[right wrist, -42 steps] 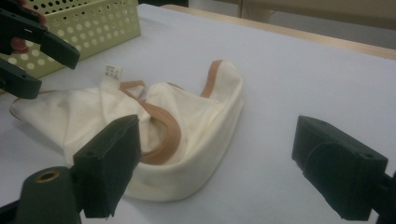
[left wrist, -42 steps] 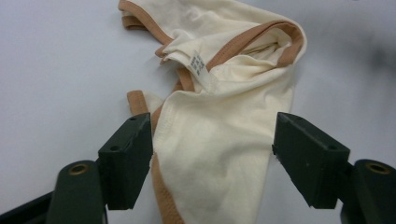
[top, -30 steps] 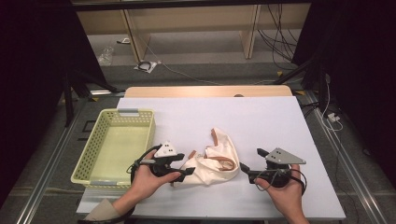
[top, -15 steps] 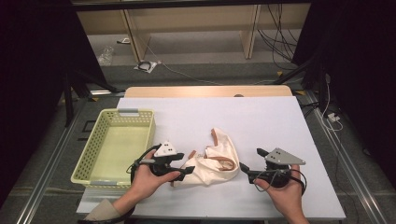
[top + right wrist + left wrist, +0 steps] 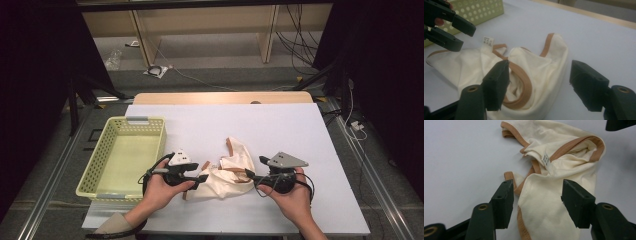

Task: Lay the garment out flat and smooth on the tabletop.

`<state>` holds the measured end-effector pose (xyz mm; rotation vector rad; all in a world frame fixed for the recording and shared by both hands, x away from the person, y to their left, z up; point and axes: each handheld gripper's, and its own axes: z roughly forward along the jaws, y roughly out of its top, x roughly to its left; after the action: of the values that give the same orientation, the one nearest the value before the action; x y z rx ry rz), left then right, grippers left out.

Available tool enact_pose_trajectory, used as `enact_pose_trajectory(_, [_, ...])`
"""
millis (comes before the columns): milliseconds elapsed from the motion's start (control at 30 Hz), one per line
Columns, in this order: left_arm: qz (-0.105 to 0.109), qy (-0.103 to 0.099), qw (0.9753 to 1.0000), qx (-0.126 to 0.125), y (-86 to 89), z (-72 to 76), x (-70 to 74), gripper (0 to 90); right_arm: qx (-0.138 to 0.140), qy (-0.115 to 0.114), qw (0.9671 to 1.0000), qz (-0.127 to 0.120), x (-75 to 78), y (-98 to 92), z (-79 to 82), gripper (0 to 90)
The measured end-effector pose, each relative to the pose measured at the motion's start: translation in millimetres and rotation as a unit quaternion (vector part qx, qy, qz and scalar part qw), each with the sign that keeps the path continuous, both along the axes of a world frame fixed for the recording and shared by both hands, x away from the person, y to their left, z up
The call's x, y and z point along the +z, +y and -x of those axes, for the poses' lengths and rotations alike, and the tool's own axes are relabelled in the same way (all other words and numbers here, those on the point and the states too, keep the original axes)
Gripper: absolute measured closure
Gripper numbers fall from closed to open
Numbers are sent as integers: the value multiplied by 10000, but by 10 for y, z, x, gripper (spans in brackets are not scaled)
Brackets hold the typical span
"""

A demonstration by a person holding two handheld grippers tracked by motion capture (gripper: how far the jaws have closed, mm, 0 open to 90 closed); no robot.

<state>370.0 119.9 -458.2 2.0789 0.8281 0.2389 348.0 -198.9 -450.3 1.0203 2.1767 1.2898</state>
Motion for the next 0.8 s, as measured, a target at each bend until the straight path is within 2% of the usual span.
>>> enact_pose_trajectory(100, [-64, 5, 10000, -18, -23, -7, -16, 446, 121, 197, 9997, 107, -2, 105, -77, 415])
enact_pose_trajectory(200, [-174, 40, 9998, -5, -32, -25, -49, 453, 285, 344, 9985, 319, -1, 209, -157, 483])
enact_pose_trajectory(300, [-275, 120, 9995, -61, -34, -24, -76, 461, 441, 558, 9957, 588, 15, 340, -259, 527])
enact_pose_trajectory(333, [-295, 142, 9994, -81, -36, -22, -81, 462, 501, 699, 9938, 706, 20, 400, -301, 536])
enact_pose_trajectory(467, [-325, 208, 9991, -157, -53, -16, -105, 491, 671, 909, 9892, 934, 10, 566, -421, 590])
enact_pose_trajectory(600, [-396, 255, 9986, -244, -65, -9, -126, 525, 693, 1083, 9849, 1161, -29, 711, -515, 610])
enact_pose_trajectory(700, [-474, 289, 9978, -370, -76, 3, -141, 588, 735, 1247, 9809, 1301, -55, 773, -575, 664])
enact_pose_trajectory(733, [-483, 315, 9974, -421, -78, 8, -141, 606, 715, 1278, 9807, 1299, -62, 789, -583, 673])
enact_pose_trajectory(800, [-503, 358, 9969, -486, -86, 15, -140, 647, 715, 1374, 9773, 1442, -73, 810, -605, 729])
